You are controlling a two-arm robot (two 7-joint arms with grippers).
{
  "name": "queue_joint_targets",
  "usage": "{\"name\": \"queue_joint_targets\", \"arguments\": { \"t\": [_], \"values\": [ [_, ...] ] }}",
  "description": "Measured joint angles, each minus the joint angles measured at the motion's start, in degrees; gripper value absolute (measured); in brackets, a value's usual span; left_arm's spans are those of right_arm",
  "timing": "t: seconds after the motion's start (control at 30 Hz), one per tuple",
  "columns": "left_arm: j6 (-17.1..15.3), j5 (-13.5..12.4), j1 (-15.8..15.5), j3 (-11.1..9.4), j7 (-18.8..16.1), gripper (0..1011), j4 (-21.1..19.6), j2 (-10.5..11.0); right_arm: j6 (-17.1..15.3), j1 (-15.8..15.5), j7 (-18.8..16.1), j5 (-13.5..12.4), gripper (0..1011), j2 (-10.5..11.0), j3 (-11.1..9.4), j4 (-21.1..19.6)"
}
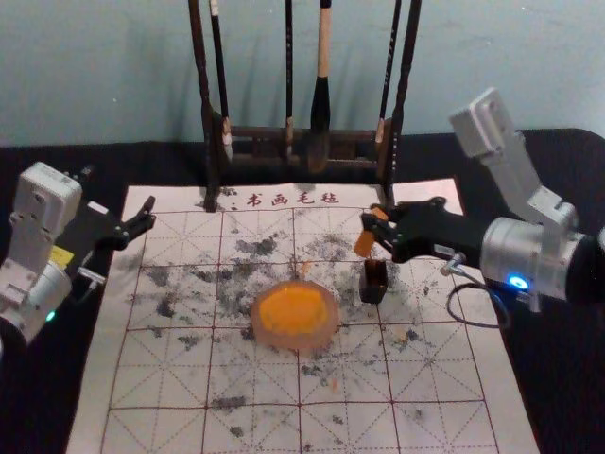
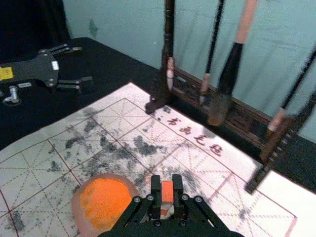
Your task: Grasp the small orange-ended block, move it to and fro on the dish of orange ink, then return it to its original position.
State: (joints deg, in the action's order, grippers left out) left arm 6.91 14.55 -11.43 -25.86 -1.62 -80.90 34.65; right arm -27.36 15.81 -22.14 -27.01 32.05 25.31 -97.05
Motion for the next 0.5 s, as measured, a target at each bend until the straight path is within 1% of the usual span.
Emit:
{"name": "queue_joint_targets", "arguments": {
  "t": [0.13, 0.37, 0.5],
  "values": [
    [0.0, 0.0, 0.0, 0.0, 0.0, 1001, 0.0, 0.0, -0.1, -2.4, 1.6, -1.0, 133, 1.0, -1.7, -1.9],
    [0.0, 0.0, 0.0, 0.0, 0.0, 1001, 0.0, 0.0, -0.4, -5.3, 3.7, -2.3, 133, 1.5, -3.7, -3.8],
    [0.0, 0.0, 0.0, 0.0, 0.0, 1001, 0.0, 0.0, -0.5, -6.2, 4.4, -2.8, 133, 1.6, -4.3, -4.4]
  ]
}}
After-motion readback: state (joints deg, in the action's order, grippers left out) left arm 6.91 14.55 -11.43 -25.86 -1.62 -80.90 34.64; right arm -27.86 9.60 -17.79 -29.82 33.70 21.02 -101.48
